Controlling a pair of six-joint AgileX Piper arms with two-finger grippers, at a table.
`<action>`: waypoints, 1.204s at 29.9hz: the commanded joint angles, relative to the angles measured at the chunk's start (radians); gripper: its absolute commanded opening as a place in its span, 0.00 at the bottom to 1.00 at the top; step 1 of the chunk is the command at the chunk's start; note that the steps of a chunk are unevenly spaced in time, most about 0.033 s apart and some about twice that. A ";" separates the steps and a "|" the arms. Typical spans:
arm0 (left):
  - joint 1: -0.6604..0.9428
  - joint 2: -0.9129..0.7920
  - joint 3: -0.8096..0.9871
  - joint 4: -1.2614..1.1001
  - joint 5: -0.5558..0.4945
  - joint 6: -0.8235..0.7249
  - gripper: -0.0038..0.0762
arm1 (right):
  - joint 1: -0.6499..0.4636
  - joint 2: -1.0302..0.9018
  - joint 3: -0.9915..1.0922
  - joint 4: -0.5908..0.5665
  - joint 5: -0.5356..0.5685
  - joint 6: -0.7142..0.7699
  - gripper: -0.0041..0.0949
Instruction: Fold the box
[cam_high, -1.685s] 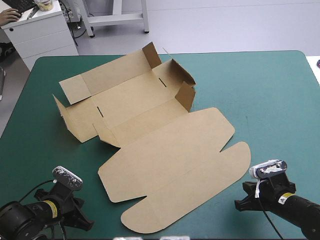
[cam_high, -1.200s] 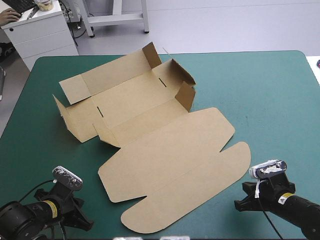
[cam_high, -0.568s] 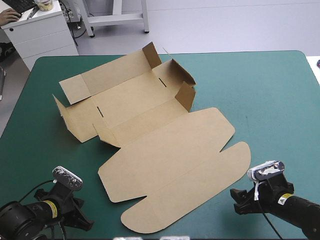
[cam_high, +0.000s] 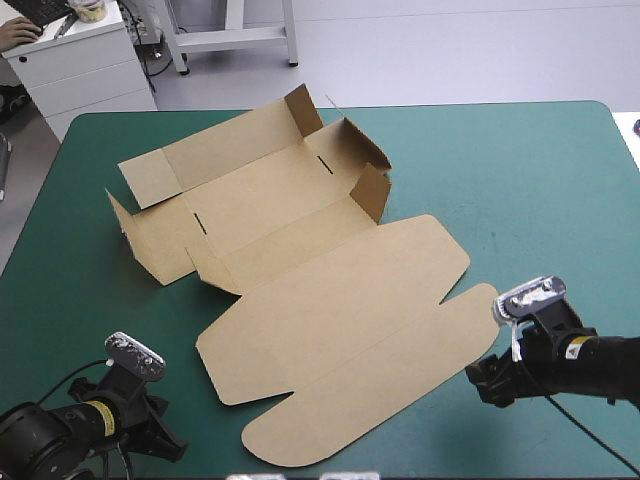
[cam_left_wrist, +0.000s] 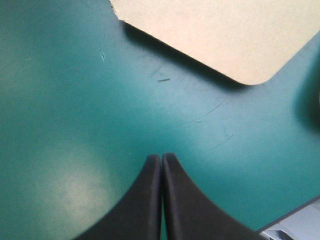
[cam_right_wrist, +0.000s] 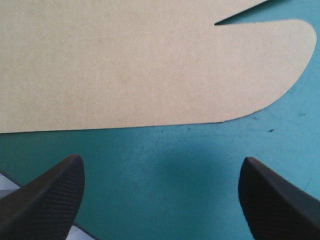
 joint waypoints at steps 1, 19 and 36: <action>-0.006 0.005 -0.027 -0.001 -0.037 -0.010 0.04 | 0.002 0.088 -0.104 0.024 -0.052 -0.021 0.81; -0.006 0.005 -0.027 -0.001 -0.039 -0.010 0.04 | 0.002 0.734 -0.690 0.204 -0.033 -0.193 0.81; -0.006 0.005 -0.027 -0.001 -0.039 -0.010 0.04 | 0.048 1.280 -1.383 0.270 0.068 -0.139 0.81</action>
